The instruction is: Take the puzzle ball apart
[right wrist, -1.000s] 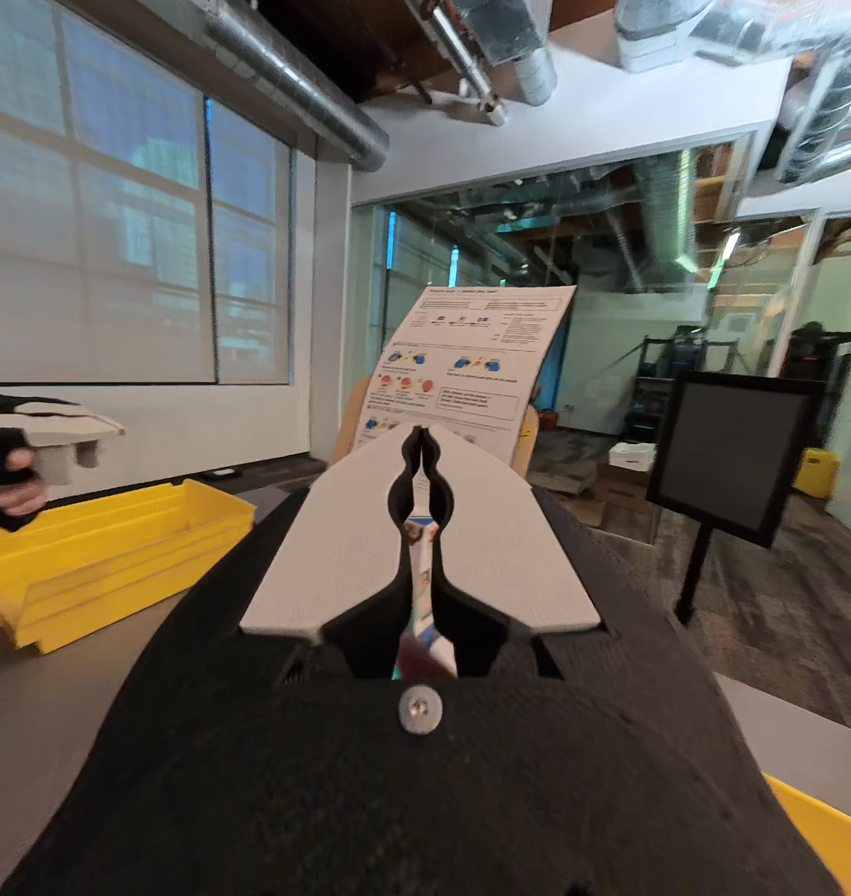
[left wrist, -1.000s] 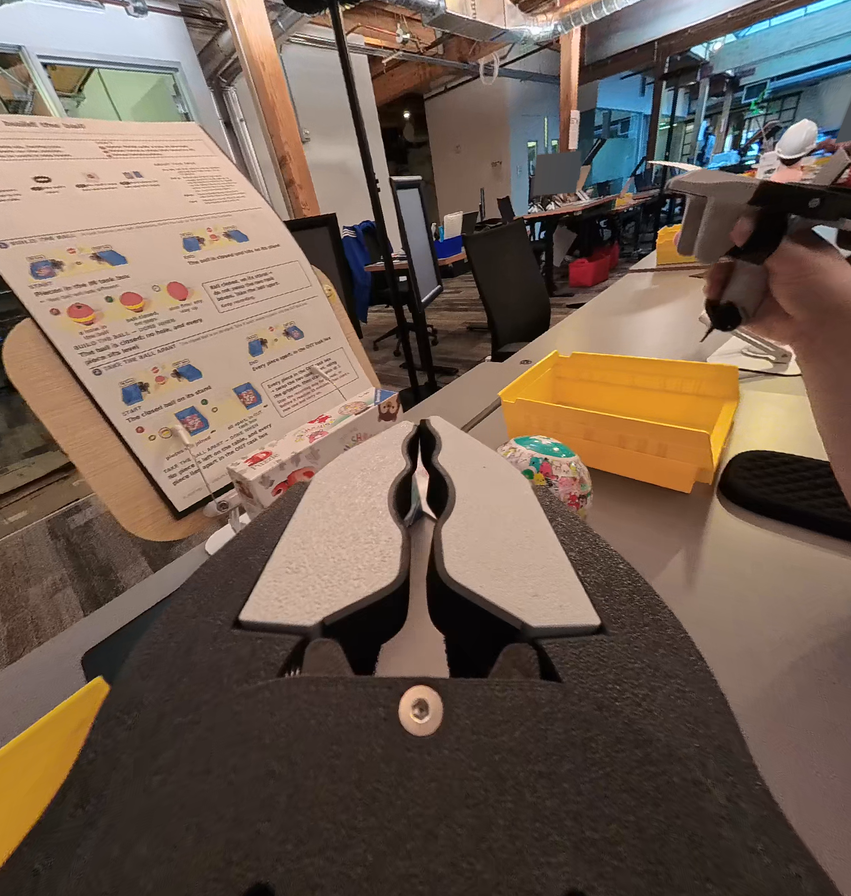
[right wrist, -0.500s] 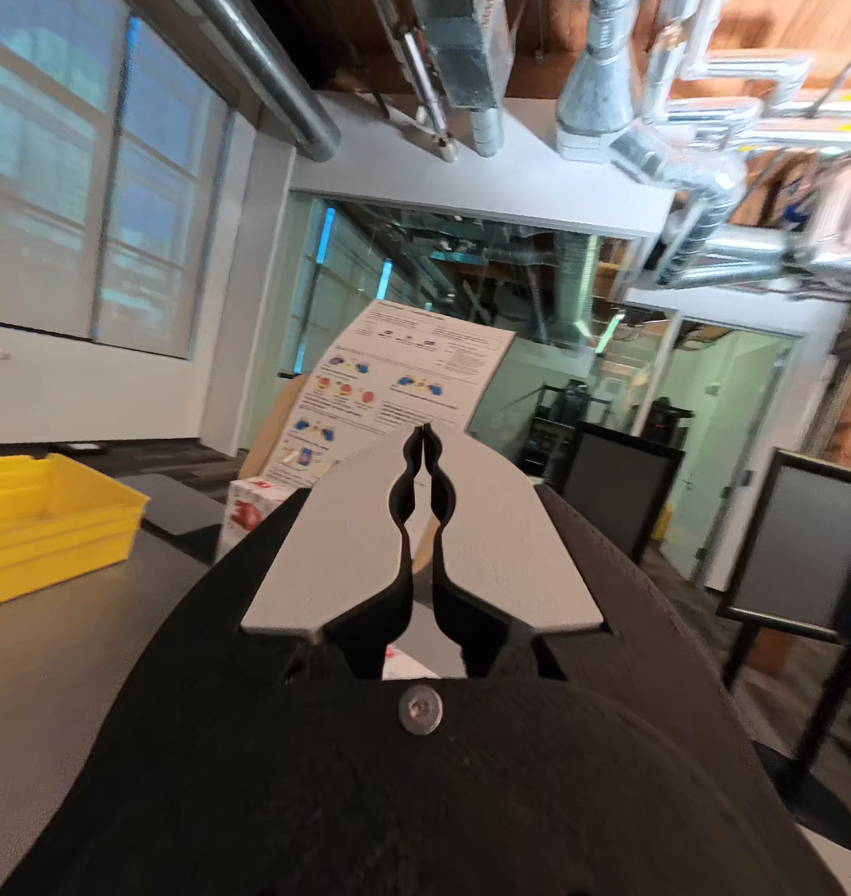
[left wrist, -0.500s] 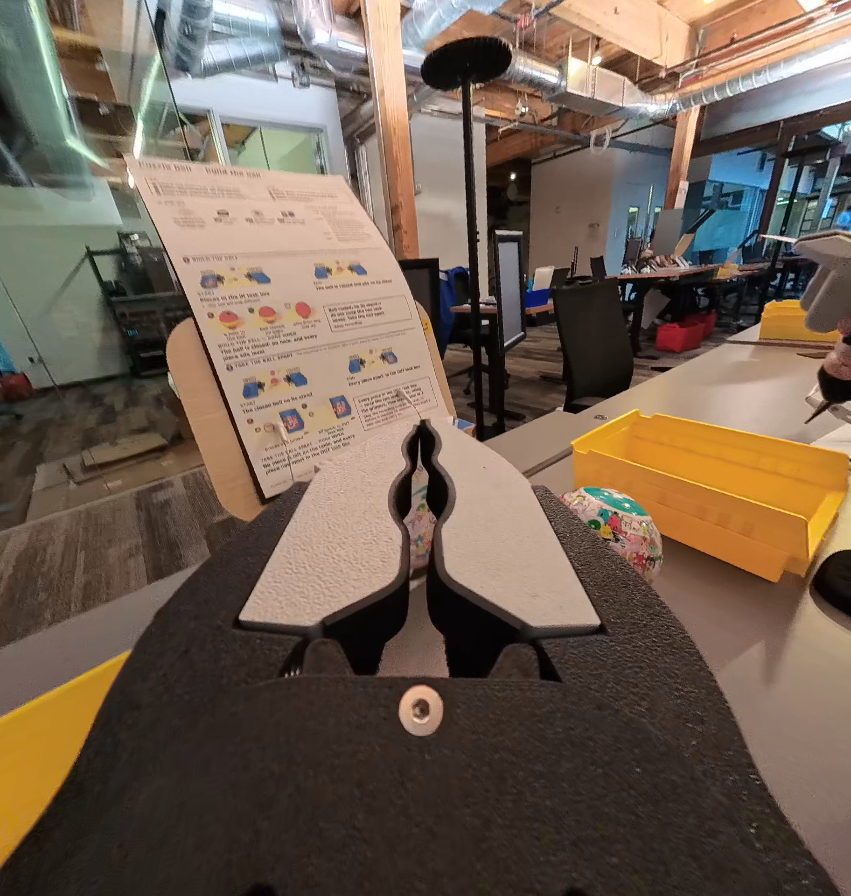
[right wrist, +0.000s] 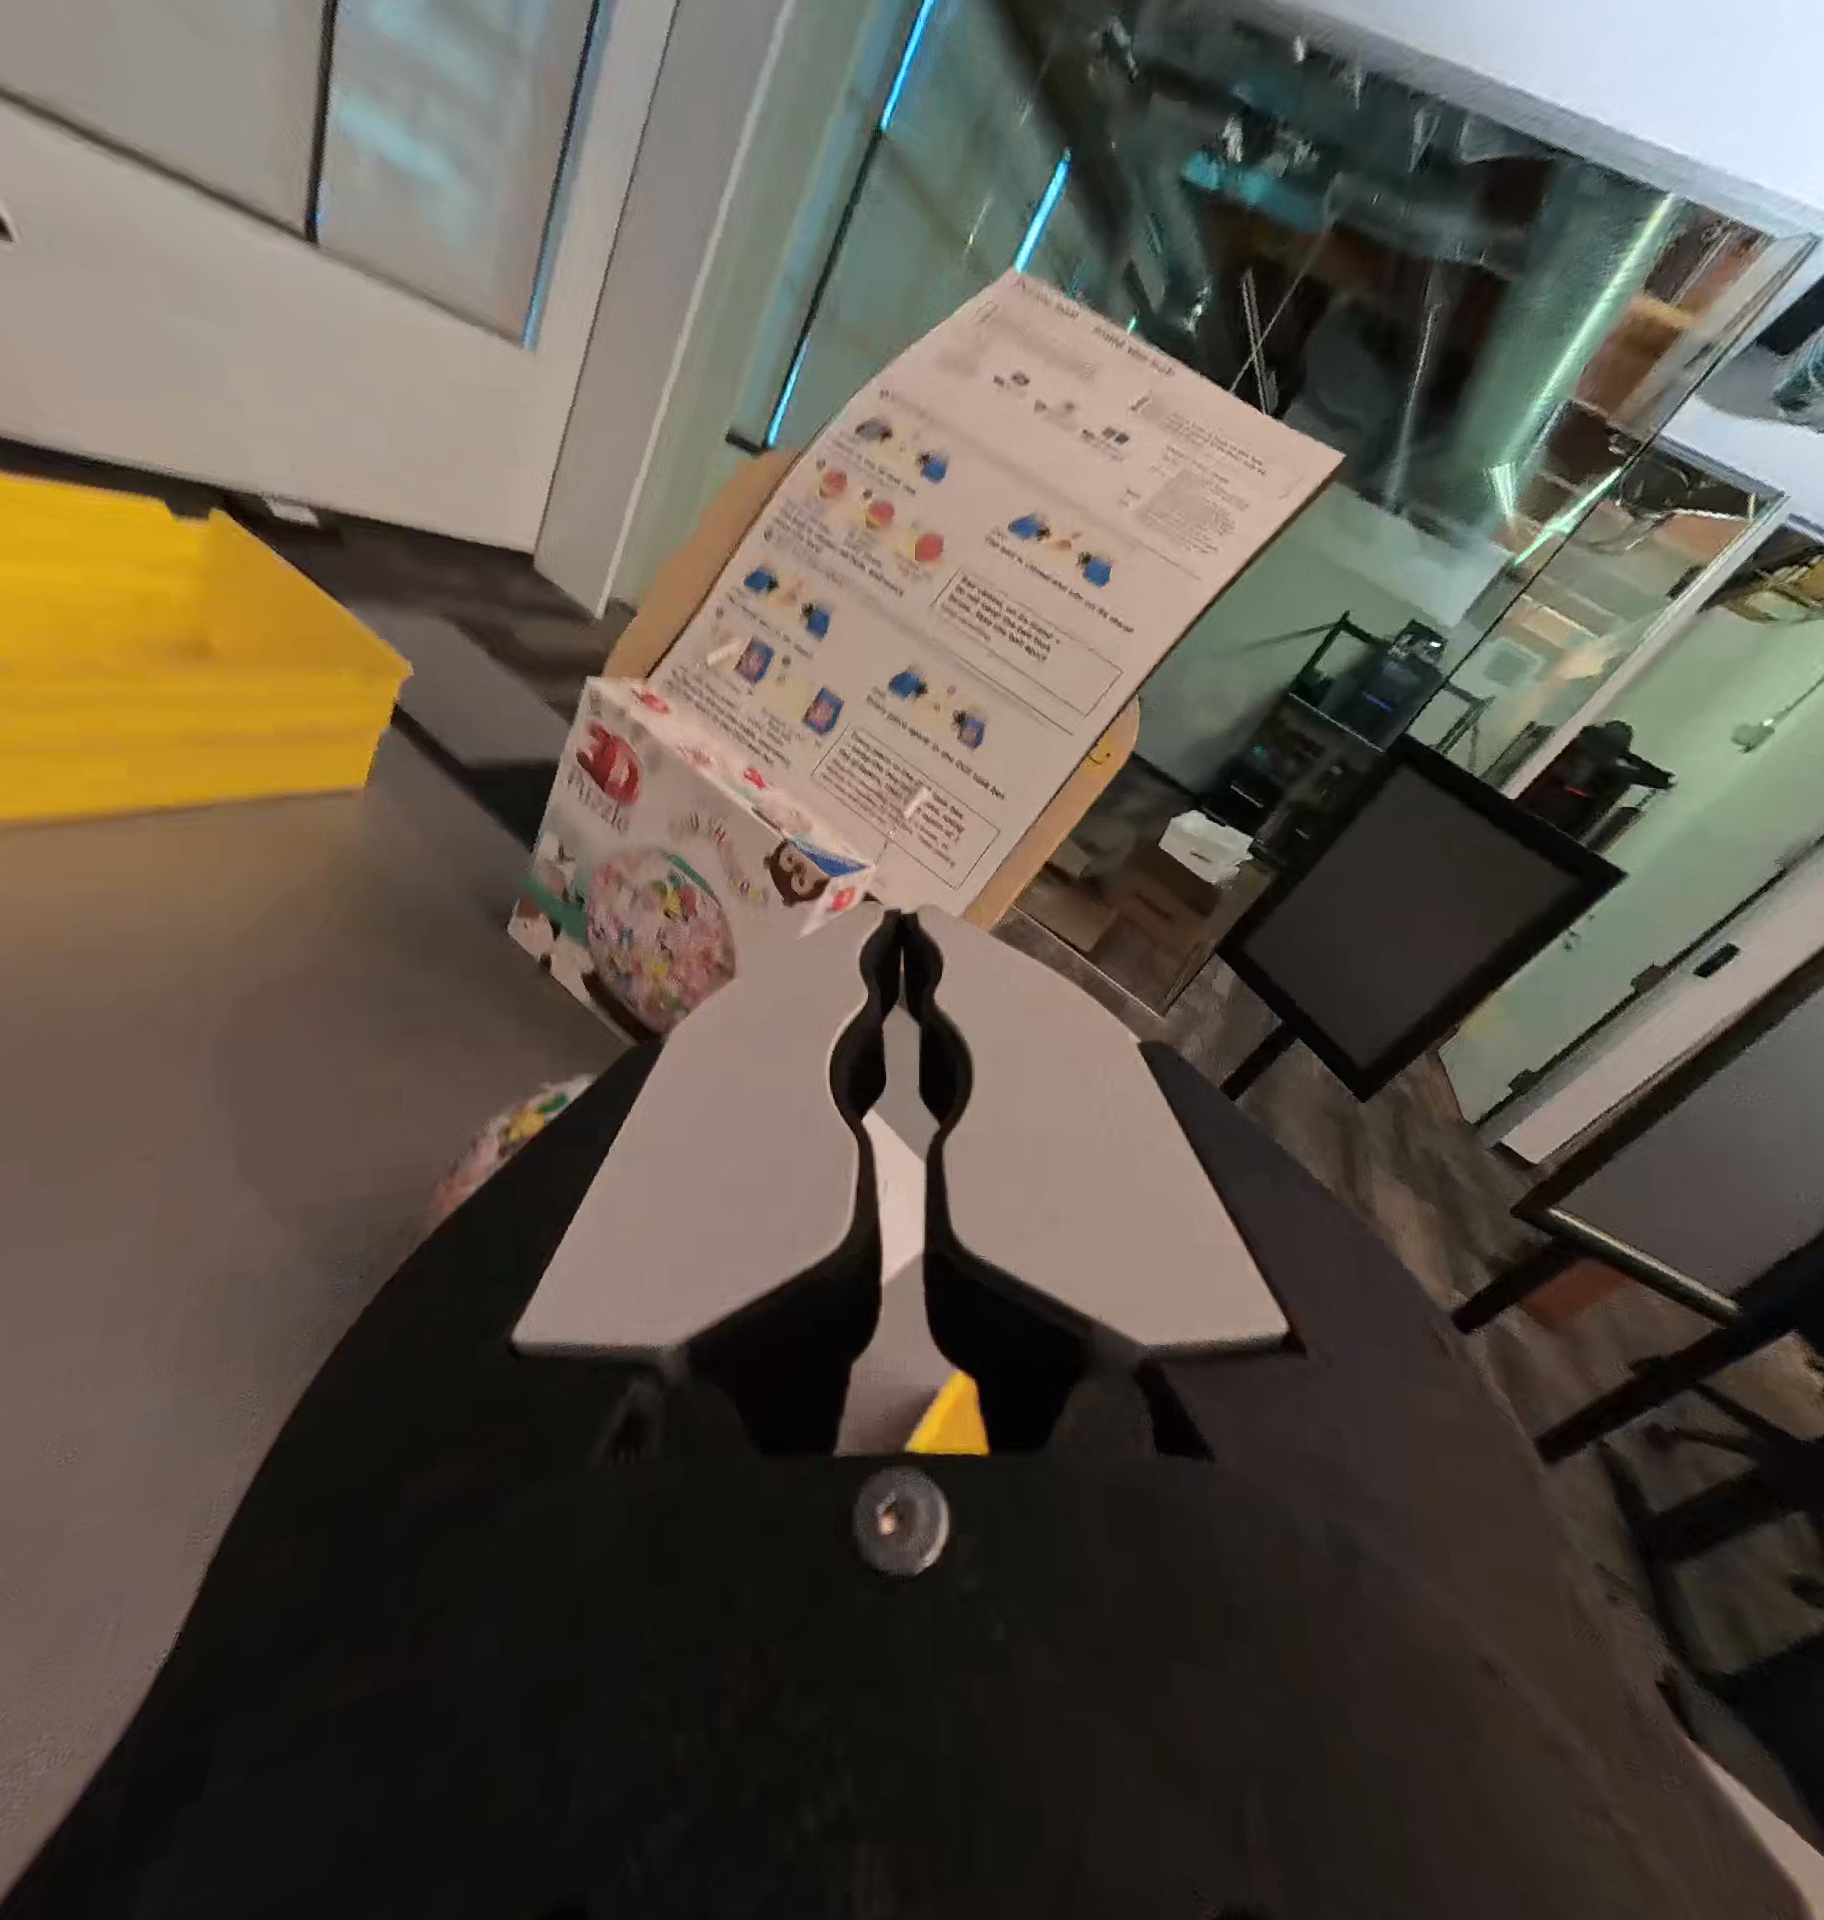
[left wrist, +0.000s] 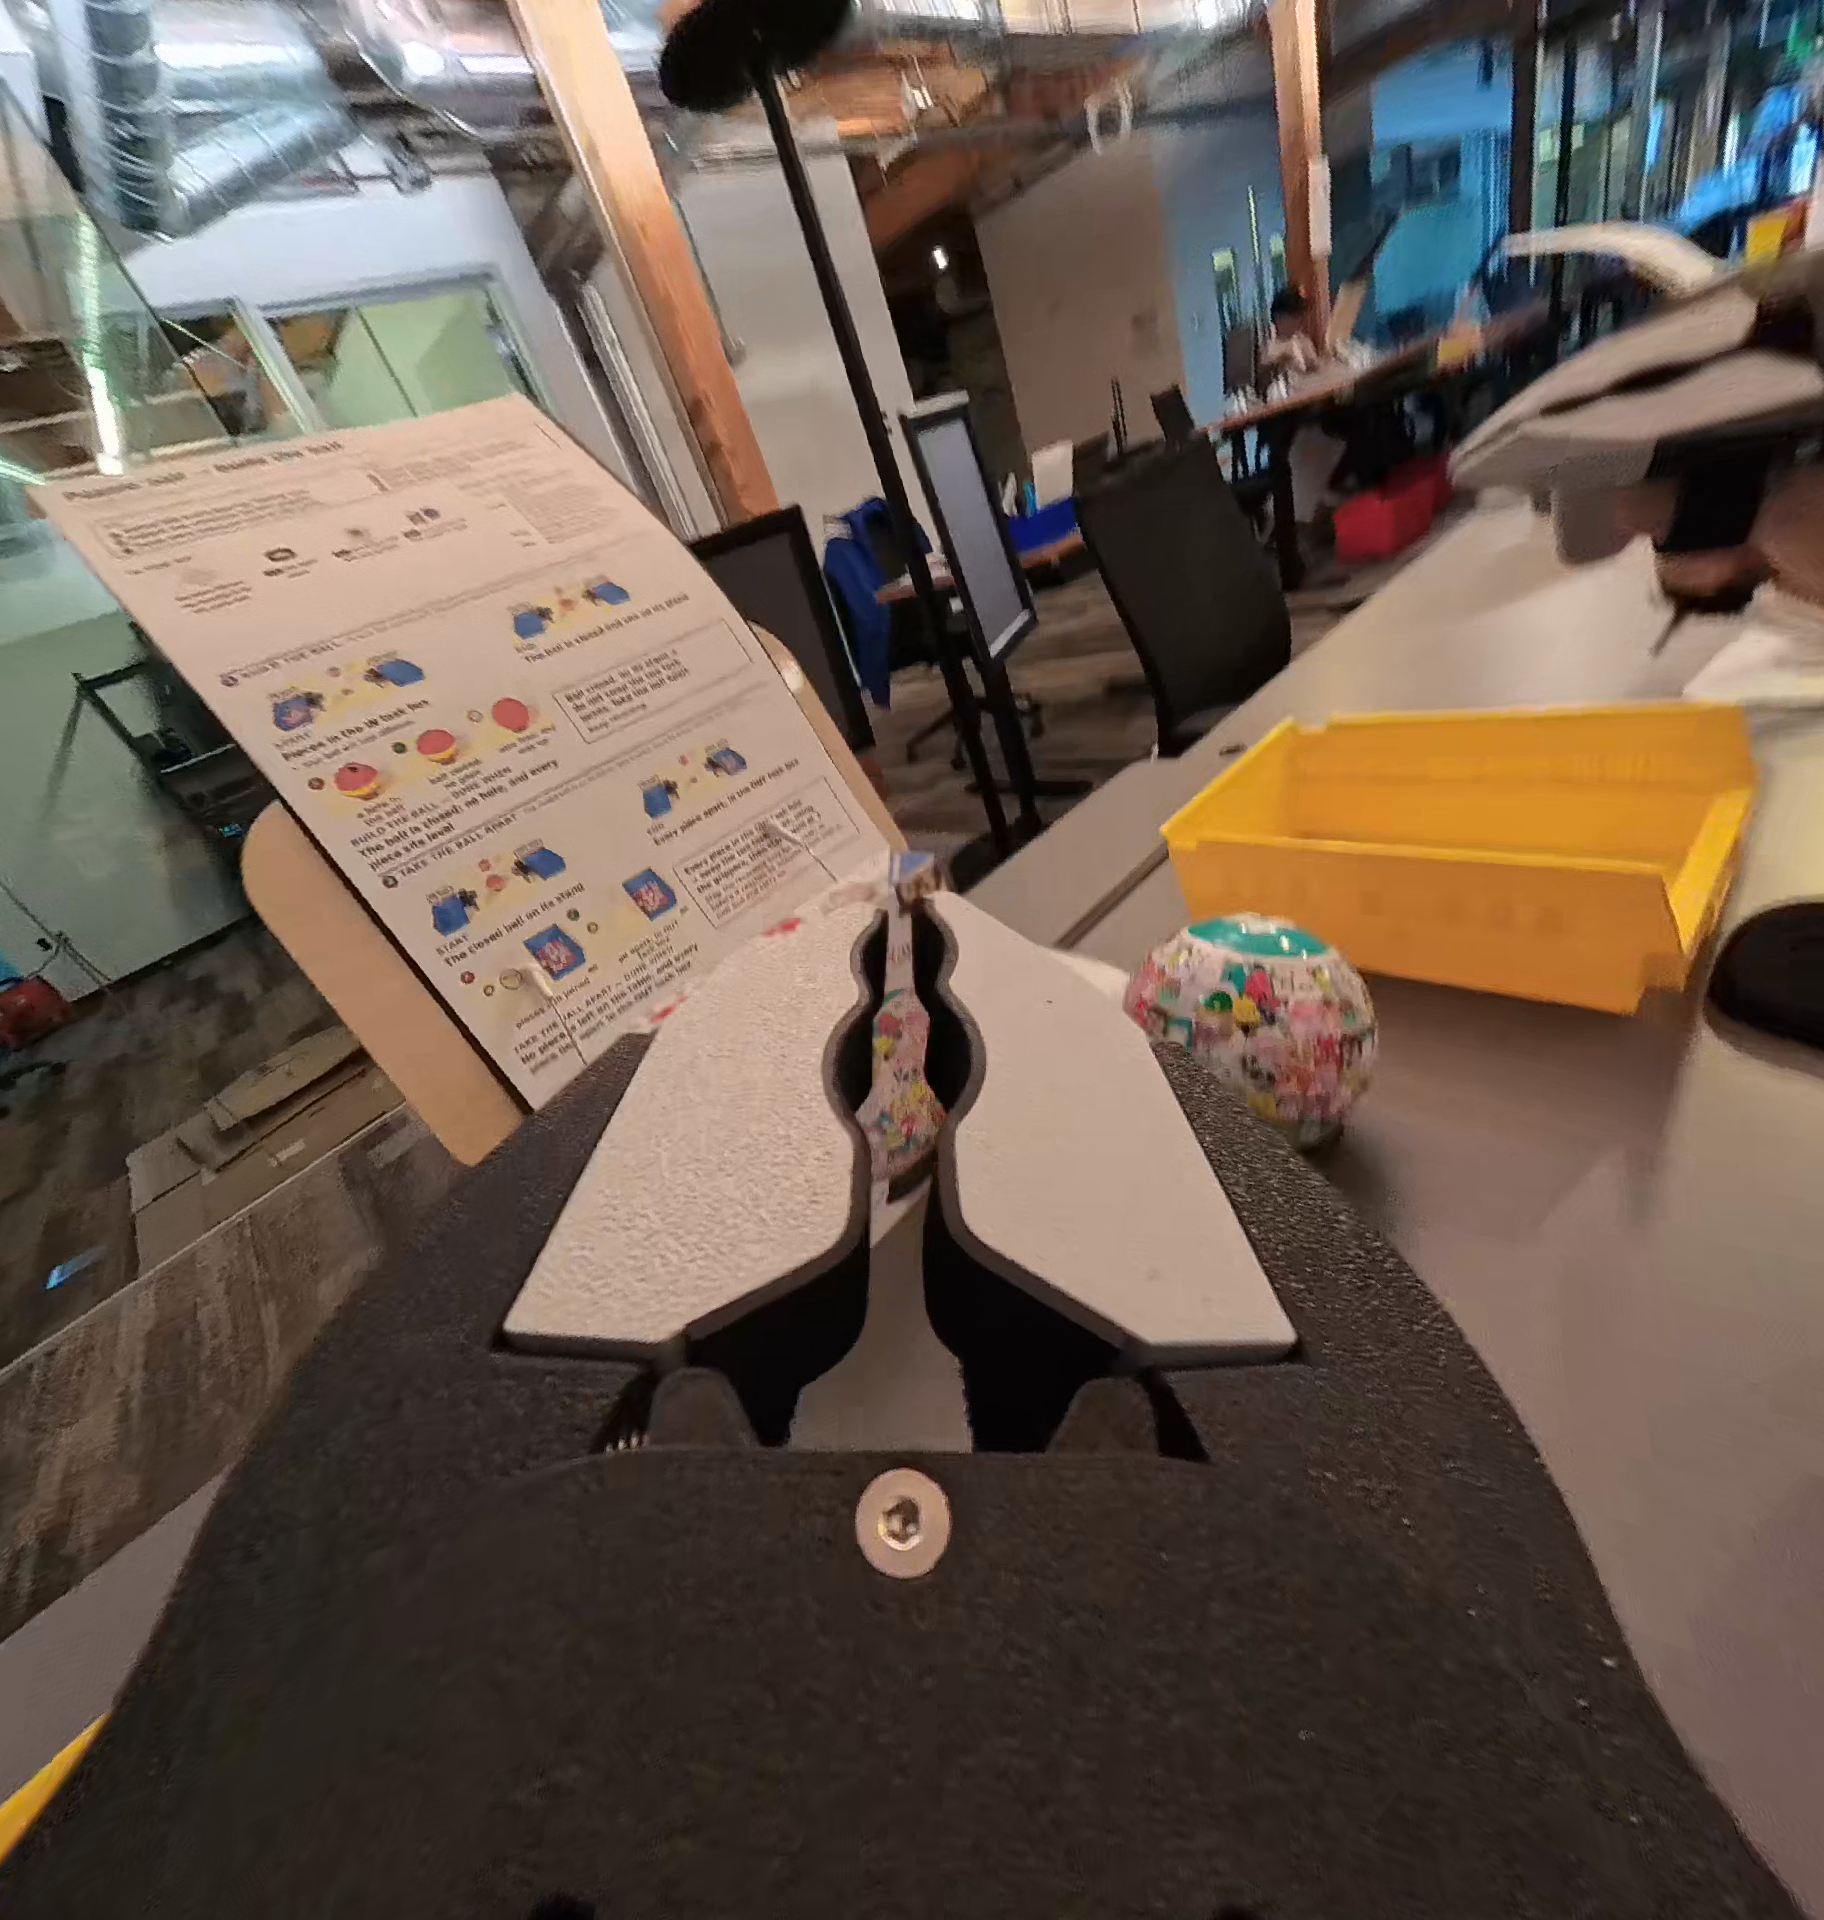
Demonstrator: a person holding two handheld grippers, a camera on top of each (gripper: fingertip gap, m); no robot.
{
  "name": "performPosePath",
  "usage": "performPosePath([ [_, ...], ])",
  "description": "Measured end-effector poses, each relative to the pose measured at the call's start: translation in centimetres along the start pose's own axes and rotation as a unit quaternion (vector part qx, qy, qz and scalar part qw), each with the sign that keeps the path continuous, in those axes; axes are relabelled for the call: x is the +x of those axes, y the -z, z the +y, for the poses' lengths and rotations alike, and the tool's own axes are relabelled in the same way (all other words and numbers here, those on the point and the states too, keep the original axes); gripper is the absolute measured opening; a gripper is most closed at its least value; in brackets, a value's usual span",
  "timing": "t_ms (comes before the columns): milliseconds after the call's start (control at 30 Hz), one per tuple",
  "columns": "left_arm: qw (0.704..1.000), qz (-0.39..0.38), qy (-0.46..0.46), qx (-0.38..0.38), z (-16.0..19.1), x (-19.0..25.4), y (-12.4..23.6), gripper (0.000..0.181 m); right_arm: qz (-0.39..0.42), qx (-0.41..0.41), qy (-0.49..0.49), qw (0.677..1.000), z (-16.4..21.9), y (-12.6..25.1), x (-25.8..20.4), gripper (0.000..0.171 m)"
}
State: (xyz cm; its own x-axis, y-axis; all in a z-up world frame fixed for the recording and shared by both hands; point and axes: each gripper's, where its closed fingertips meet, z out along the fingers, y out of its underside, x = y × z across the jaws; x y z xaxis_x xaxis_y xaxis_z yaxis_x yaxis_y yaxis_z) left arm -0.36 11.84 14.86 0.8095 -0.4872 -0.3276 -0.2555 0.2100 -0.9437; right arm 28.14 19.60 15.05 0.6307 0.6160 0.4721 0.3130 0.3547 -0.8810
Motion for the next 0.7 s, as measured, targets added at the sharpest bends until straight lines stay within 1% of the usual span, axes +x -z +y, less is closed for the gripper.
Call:
performPosePath([
  [33,1.000,0.008,-0.011,-0.018,0.3,0.5,0.0,0.004,0.000,-0.011,0.011,1.000,0.3,0.2,0.0,0.001],
  [133,0.998,0.029,-0.019,-0.055,1.1,1.7,-0.3,0.003,-0.041,-0.041,0.046,0.997,1.3,0.5,-1.1,0.001],
  [233,0.996,0.027,-0.021,-0.080,2.1,2.2,-1.2,0.000,-0.054,-0.083,0.085,0.991,2.9,0.4,-1.5,0.002],
  [333,0.994,0.031,-0.024,-0.106,3.6,2.6,-2.6,0.007,-0.052,-0.119,0.089,0.988,4.4,0.2,-1.2,0.006],
  [367,0.993,0.037,-0.019,-0.108,4.0,2.9,-3.1,0.009,-0.055,-0.116,0.085,0.988,4.4,0.0,-1.2,0.006],
  [467,0.992,0.074,0.010,-0.103,4.5,4.1,-4.4,0.009,-0.062,-0.105,0.069,0.990,4.6,-0.8,-1.3,0.011],
  [533,0.990,0.092,0.022,-0.100,4.9,4.7,-5.1,0.011,-0.063,-0.109,0.064,0.990,5.1,-1.2,-1.3,0.018],
  [600,0.989,0.101,0.028,-0.106,5.5,5.0,-5.6,0.016,-0.071,-0.108,0.055,0.990,5.4,-1.5,-1.4,0.023],
  [700,0.987,0.114,0.055,-0.097,6.0,5.2,-6.3,0.025,-0.081,-0.082,0.031,0.993,5.0,-1.7,-1.5,0.028],
])
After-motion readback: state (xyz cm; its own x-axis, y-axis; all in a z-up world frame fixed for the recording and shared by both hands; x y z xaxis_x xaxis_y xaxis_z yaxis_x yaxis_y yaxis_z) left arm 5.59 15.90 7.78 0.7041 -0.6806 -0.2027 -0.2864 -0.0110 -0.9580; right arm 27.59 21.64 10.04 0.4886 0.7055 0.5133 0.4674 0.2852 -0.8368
